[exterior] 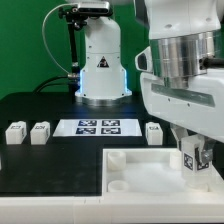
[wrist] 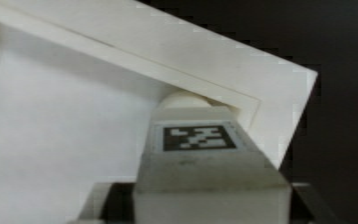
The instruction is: Assemble one leg
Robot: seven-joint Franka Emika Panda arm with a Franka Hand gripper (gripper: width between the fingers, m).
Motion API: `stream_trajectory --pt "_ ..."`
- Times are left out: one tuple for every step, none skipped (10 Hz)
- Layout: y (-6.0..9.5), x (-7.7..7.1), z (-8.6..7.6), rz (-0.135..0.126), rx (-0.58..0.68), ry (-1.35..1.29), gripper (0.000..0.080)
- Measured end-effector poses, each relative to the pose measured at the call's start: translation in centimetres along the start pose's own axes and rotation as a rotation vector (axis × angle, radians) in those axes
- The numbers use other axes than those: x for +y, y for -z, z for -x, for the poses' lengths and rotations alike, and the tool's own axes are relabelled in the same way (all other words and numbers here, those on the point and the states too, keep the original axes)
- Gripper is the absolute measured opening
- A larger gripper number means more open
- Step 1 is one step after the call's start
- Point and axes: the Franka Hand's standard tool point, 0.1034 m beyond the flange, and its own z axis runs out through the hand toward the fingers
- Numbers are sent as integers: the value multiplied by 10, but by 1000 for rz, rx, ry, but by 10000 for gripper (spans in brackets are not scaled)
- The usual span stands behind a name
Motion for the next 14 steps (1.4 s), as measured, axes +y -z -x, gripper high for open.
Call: stream_trajectory --pt "0 0 -2 -9 -23 -176 291" --pt "-1 0 2 -17 -42 -403 291" --pt "-2 -1 4 -23 -46 -486 291" --pt "-2 -1 4 -23 -45 -452 291" --pt "-2 -1 5 -20 -42 -378 389" --pt "-4 0 10 -10 -43 -222 525" --pt "-6 0 14 -4 -32 -9 623" --pt "-8 0 19 3 -26 121 623" --pt "-7 0 16 0 -23 223 641" --pt "-7 0 15 -1 -22 355 648" --pt "-7 0 15 -1 -22 407 648" --pt "-6 3 12 47 2 642 649" --pt "-6 2 9 82 34 906 649" --pt "-8 2 10 82 30 937 649"
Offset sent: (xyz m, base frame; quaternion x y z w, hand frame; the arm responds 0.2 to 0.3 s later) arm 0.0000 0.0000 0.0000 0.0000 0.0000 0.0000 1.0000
